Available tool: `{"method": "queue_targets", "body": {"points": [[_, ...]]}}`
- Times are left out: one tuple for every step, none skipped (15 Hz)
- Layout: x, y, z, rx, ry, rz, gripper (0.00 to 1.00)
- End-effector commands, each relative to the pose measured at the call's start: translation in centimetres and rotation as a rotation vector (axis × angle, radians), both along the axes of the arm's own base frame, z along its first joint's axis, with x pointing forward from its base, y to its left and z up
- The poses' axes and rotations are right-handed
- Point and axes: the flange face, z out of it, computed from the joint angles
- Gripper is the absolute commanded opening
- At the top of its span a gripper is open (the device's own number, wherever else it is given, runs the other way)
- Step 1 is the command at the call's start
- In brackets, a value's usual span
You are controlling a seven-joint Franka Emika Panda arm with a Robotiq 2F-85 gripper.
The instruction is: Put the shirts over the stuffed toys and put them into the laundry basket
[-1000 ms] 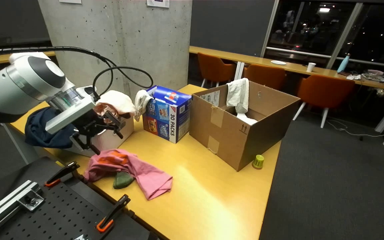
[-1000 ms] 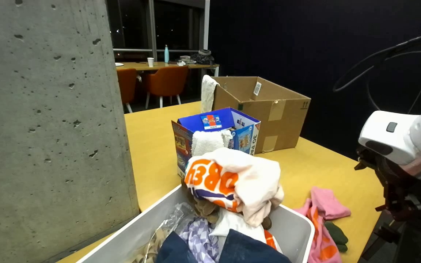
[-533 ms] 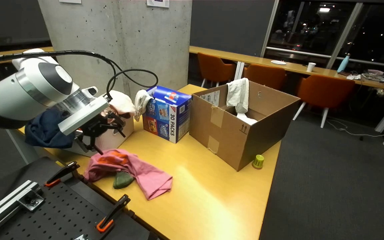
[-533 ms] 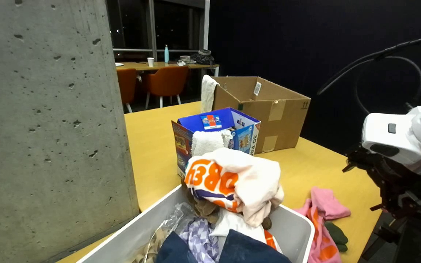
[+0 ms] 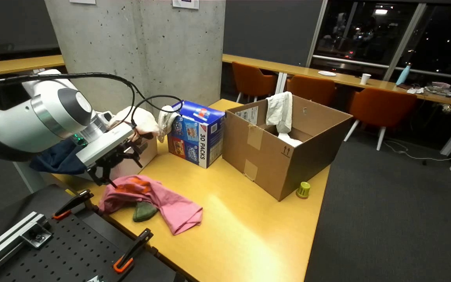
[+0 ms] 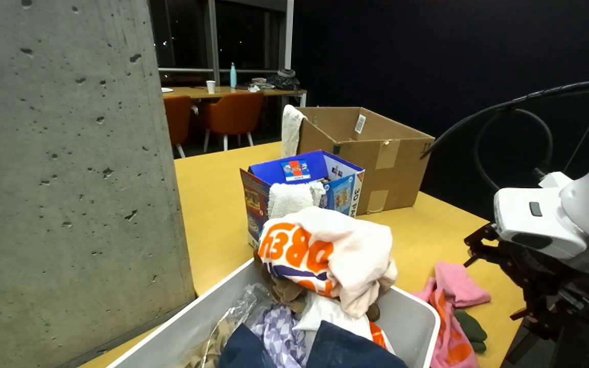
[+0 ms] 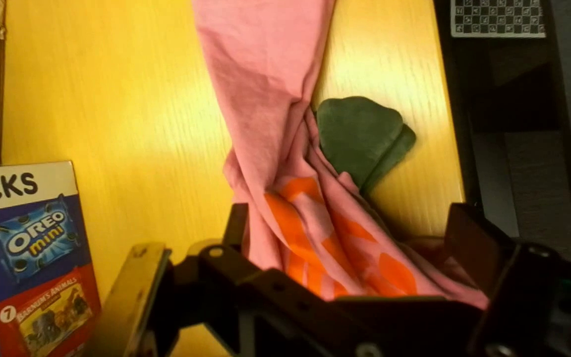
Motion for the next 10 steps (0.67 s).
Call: {"method": "queue_targets", "body": {"points": [[2.3, -0.1, -1.7, 0.025, 0.031, 0.061, 1.00], [3.0, 0.1, -2.4, 0.029, 0.045, 0.068, 1.00], [3.7, 0.2, -3.3, 0.034, 0.056, 0.079, 1.00], [4.5, 0.5, -4.0, 0.036, 0.065, 0.090, 1.00], [5.2, 0.8, -4.5, 0.040, 0.079, 0.098, 1.00], [5.9, 1.2, -5.1, 0.045, 0.088, 0.111, 1.00], [6.6, 1.7, -5.8, 0.050, 0.097, 0.122, 1.00], [7.2, 2.3, -6.4, 0.053, 0.105, 0.134, 1.00], [7.7, 2.6, -6.9, 0.059, 0.111, 0.146, 1.00], [8.3, 3.0, -7.5, 0.065, 0.118, 0.157, 1.00]]}}
